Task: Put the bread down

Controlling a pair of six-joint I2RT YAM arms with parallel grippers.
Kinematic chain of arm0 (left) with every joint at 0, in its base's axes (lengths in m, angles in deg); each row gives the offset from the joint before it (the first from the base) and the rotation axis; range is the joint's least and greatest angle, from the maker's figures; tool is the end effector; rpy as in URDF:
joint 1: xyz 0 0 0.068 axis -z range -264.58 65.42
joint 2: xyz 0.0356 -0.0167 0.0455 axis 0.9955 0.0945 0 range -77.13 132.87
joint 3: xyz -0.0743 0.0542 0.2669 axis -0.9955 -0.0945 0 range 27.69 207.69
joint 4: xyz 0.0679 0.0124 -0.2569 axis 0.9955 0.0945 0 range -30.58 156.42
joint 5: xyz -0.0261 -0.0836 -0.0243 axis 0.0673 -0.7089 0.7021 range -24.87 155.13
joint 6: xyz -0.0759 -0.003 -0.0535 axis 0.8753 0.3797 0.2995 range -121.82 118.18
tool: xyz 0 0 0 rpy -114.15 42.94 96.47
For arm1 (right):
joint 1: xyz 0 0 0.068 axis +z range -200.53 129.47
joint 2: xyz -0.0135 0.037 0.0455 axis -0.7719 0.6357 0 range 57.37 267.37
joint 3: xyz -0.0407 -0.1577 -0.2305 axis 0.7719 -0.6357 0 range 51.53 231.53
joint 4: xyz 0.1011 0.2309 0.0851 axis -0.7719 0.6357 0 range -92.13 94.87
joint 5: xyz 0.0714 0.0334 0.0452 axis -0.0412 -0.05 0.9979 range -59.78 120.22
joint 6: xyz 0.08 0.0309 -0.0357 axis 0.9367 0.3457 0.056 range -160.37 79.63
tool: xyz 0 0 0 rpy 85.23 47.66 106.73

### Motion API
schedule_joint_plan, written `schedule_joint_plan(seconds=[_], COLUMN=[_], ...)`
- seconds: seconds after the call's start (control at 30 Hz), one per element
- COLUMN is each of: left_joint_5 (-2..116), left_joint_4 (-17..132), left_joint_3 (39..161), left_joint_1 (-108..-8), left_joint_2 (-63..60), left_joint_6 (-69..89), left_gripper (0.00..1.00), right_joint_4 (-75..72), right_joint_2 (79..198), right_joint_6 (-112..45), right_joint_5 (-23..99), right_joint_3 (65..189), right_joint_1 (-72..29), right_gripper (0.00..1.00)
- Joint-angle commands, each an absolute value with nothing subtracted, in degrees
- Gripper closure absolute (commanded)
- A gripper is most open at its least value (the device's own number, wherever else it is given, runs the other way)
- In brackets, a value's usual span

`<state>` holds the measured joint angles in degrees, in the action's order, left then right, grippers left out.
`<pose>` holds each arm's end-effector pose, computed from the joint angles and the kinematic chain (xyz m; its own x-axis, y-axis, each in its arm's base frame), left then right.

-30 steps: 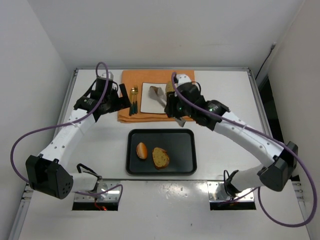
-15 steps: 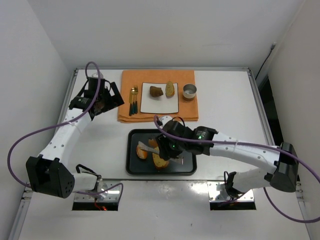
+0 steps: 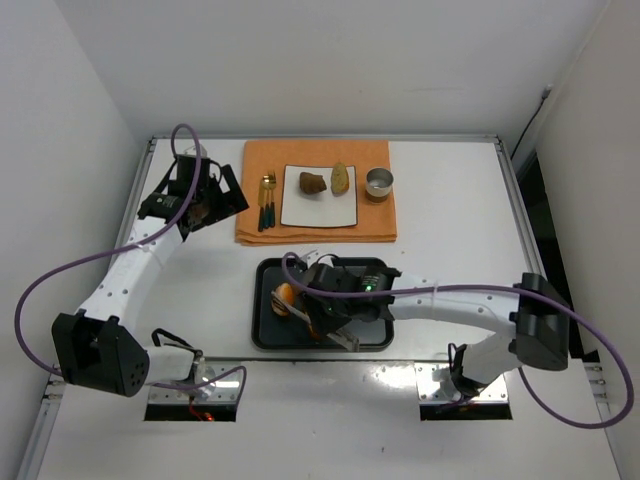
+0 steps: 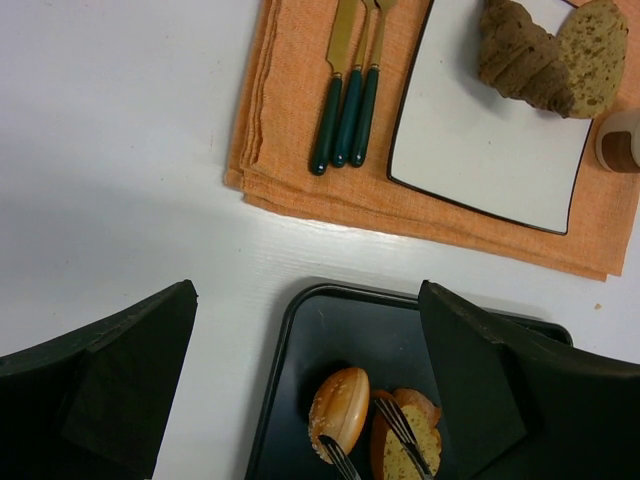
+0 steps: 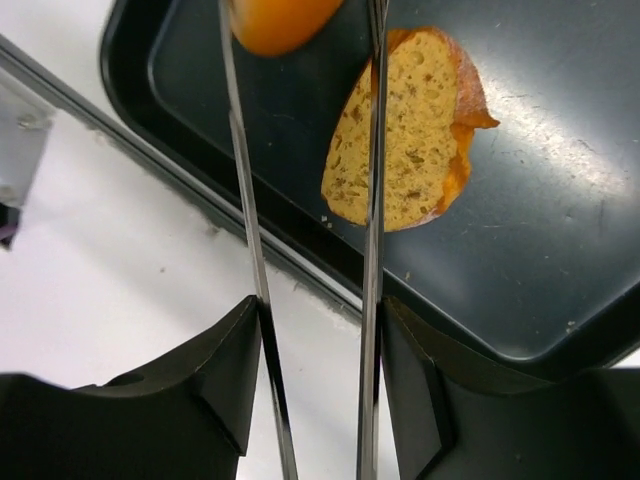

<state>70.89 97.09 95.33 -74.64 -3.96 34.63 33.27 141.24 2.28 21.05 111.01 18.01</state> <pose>0.3065 -0.0453 0.3035 -0.6016 -0.4947 -0.6272 -0.3206 0.8687 -0.3777 0.1302 0.2947 0.2019 -0.8352 -0.2962 -0.4634 -0.4400 0.8654 0.2397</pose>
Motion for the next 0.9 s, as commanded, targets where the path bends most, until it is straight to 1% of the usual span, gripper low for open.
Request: schedule_joint_plan(seconds=[0.0,0.07,0.1,0.13,0.17,0.2,0.43,0.53,0.57,0.6,0.7,0.8,0.87], left_joint_5=[70.5,70.5,70.5,70.5,70.5,70.5,70.0,70.0,70.0,70.0,70.0,69.4,69.4], left_joint_4=[96.4,96.4,96.4,96.4,96.4,96.4,96.4,95.9,95.9,95.9,95.9,95.9,95.9], left_joint_3=[95.3,95.3,95.3,95.3,95.3,95.3,95.3,95.3,95.3,95.3,95.3,95.8,95.8], left_joint_1=[-75.4,-75.4,-75.4,-75.4,-75.4,-75.4,-75.4,-75.4,-75.4,-75.4,-75.4,-75.4,-75.4], left_joint_2=[-6.0,-6.0,-6.0,-6.0,-6.0,-6.0,-6.0,-6.0,-6.0,-6.0,-6.0,-5.5,-5.5], left_joint_6=[34.0,34.0,34.0,34.0,34.0,34.0,34.0,34.0,34.0,34.0,34.0,34.0,34.0], left_gripper=[0.01,0.01,0.01,0.01,0.01,0.01,0.01,0.01,0.01,0.01,0.01,0.01,0.01], right_joint_4=[31.0,30.5,30.5,30.5,30.5,30.5,35.3,35.9,35.9,35.9,37.8,41.0,41.6], right_joint_2=[143.4,143.4,143.4,142.5,142.5,141.7,140.2,138.8,138.1,137.0,136.4,136.4,136.4], right_joint_6=[3.7,3.7,3.7,3.7,3.1,3.1,2.5,3.1,3.1,3.1,3.1,1.9,1.4], right_joint_5=[17.8,17.2,16.5,15.9,15.9,15.2,14.7,15.3,15.8,15.8,17.9,19.3,19.9], right_joint_3=[113.5,114.0,114.5,114.5,115.2,115.2,119.8,119.2,119.2,119.2,119.2,120.6,120.6], right_joint_1=[18.6,19.3,19.3,19.3,19.3,19.3,19.3,19.3,19.3,19.3,19.3,19.3,19.3], right_gripper=[0.51,0.55,0.63,0.66,0.66,0.69,0.69,0.69,0.67,0.63,0.57,0.54,0.53])
